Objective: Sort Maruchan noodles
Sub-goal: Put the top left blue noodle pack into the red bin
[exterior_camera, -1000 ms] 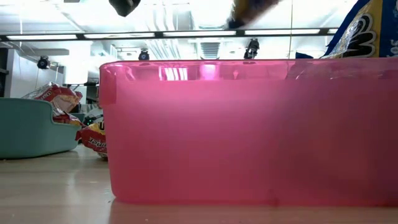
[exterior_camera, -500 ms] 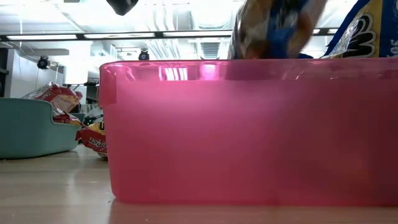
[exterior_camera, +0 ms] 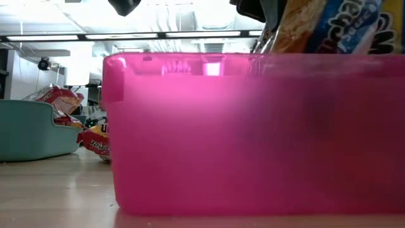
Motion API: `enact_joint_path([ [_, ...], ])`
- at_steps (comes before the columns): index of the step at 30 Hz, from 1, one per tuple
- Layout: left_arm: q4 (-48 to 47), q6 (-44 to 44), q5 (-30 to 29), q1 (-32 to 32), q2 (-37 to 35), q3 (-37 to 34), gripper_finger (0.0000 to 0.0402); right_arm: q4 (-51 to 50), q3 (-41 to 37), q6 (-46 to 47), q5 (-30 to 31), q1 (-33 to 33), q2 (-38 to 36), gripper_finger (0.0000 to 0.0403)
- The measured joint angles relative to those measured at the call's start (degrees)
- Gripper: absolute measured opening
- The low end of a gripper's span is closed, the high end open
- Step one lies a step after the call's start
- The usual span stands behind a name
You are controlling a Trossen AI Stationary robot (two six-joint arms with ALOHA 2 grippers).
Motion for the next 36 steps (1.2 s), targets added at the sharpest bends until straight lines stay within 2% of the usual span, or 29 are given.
enact_joint_path([
  [13,0.0,-0.1,0.0,0.0,0.0,0.0,0.0037,0.0,0.0,-0.3,4.0,-0.8,3.3,0.0018],
  [19,0.0,-0.6,0.0,0.0,0.0,0.0,0.0037,-0.1,0.0,-0.6,7.1,-1.0,3.2,0.0066],
  [27,0.0,-1.6,0.0,0.0,0.0,0.0,0.0037,-0.1,0.3,-1.4,7.2,-1.2,2.7,0.0137],
  [36,0.0,-2.4,0.0,0.0,0.0,0.0,0.0037,-0.8,5.2,-5.1,7.2,-1.4,2.6,0.0170],
])
